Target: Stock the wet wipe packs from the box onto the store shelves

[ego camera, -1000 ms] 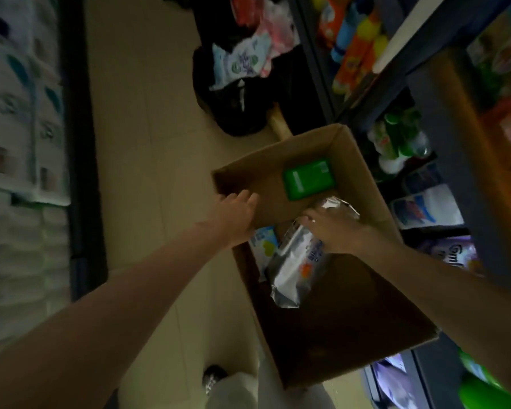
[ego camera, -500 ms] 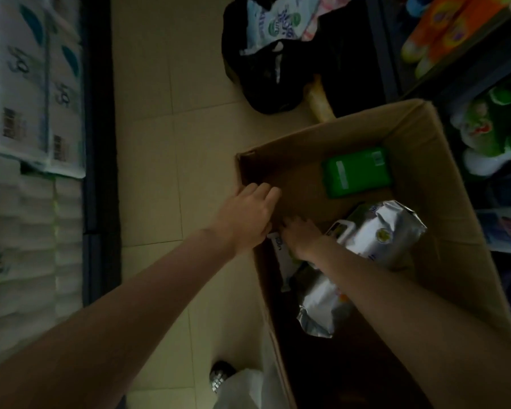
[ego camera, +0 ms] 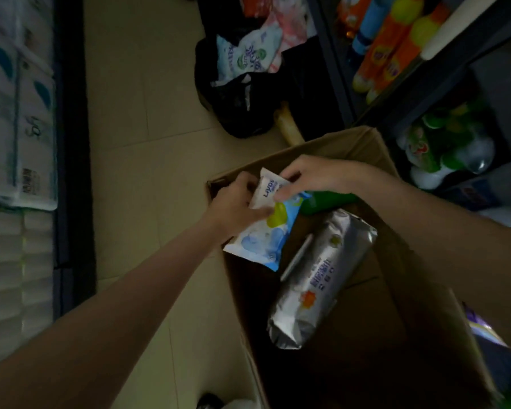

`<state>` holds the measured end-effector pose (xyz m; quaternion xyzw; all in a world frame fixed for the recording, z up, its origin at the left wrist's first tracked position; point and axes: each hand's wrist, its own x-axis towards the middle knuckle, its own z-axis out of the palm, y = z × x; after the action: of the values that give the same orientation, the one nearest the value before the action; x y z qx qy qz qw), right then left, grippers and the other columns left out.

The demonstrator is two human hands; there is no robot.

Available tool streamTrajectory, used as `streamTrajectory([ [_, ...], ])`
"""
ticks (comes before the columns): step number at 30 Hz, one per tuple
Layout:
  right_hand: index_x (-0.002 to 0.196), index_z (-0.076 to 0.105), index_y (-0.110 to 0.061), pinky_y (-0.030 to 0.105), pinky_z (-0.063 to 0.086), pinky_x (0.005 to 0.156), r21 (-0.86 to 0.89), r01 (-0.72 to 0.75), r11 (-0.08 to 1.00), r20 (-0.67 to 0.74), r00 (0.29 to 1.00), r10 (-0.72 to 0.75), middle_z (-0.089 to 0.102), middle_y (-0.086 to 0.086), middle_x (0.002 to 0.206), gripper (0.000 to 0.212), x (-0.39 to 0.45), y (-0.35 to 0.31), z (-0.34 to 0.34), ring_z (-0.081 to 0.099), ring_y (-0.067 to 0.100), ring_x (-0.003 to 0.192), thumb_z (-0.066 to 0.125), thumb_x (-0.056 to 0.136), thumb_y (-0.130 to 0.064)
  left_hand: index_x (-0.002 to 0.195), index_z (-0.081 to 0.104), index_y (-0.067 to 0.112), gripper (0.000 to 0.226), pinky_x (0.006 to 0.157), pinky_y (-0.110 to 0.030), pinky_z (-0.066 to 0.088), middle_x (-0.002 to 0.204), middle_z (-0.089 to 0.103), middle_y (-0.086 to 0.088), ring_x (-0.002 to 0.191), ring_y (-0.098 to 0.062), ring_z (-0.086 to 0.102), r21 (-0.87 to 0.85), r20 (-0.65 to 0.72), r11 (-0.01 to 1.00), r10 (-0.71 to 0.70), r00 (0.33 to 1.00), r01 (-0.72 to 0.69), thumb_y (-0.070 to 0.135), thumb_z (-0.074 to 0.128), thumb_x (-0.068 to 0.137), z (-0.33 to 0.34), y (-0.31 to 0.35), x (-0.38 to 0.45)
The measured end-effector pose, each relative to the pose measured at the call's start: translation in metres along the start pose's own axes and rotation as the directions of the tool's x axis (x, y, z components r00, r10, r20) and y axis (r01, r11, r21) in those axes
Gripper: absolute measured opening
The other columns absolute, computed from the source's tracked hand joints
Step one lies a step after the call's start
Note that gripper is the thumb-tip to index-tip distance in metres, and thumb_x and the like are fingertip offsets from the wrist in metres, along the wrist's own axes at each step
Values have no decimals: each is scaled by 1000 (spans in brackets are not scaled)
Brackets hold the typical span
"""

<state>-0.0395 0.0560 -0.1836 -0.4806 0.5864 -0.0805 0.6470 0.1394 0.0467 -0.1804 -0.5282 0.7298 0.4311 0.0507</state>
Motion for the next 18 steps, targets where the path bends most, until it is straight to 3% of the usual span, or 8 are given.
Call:
streamTrajectory([
  [2, 103, 68, -6, 22, 50, 80, 215, -8, 977, -126, 991, 36, 68, 2, 95, 29, 7, 16, 0, 63, 9, 86, 63, 86, -29, 113, 52, 14, 38, 77, -32, 50, 99, 63, -1, 90, -18, 62, 68, -62, 997, 39, 997, -35, 28, 68, 82, -9, 6, 5],
  [4, 86, 64, -6, 24, 48, 74, 341, -25, 940, -329, 933, 144, 61, 4, 81, 22, 26, 40, 8, 60, 15, 79, 60, 89, -27, 110, 51, 16, 29, 70, -30, 48, 93, 56, 3, 82, -15, 57, 32, -122, 998, 48, 991, -45, 25, 63, 85, -16, 4, 8],
  [6, 66, 52, -9, 30, 46, 69, 25, -199, 980, -529, 829, 182, 56, 8, 73, 29, 49, 65, 18, 60, 23, 79, 60, 90, -24, 110, 49, 16, 28, 66, -30, 50, 92, 54, 5, 79, -14, 57, -46, -170, 997, 50, 984, -59, 24, 62, 87, -20, -2, 13],
  [7, 69, 53, -9, 33, 46, 71, -190, -326, 926, -580, 799, 163, 59, 11, 79, 26, 60, 75, 26, 62, 28, 86, 59, 90, -23, 111, 48, 15, 30, 63, -27, 50, 90, 54, 6, 77, -13, 57, -65, -187, 995, 59, 981, -72, 24, 62, 87, -21, -6, 14],
  [9, 92, 62, -7, 37, 46, 78, -444, -465, 766, -599, 790, 133, 63, 14, 102, 13, 75, 83, 41, 61, 32, 100, 53, 93, -17, 111, 49, 14, 31, 61, -23, 49, 87, 55, 10, 73, -8, 56, -66, -194, 992, 91, 977, -106, 26, 63, 86, -19, -12, 17],
  [12, 112, 61, -7, 38, 45, 87, -594, -526, 609, -572, 808, 140, 59, 13, 119, 24, 92, 88, 53, 54, 30, 115, 44, 95, -5, 109, 50, 13, 32, 72, -40, 56, 93, 62, 4, 82, -15, 63, -82, -182, 985, 136, 974, -153, 27, 65, 84, -9, -22, 20],
  [14, 114, 60, -6, 38, 45, 89, -637, -523, 567, -555, 821, 133, 58, 14, 121, 26, 94, 86, 54, 52, 30, 117, 43, 94, -2, 110, 51, 10, 33, 76, -45, 55, 98, 64, -1, 87, -20, 64, -88, -180, 983, 145, 973, -163, 26, 65, 84, -2, -27, 19],
  [18, 115, 57, -6, 37, 46, 86, -636, -449, 628, -454, 875, 165, 57, 14, 122, 26, 71, 66, 52, 55, 30, 114, 42, 94, -6, 111, 54, 8, 33, 75, -38, 53, 102, 66, -6, 90, -22, 64, -50, -197, 985, 155, 968, -168, 23, 65, 84, 1, -25, 10],
])
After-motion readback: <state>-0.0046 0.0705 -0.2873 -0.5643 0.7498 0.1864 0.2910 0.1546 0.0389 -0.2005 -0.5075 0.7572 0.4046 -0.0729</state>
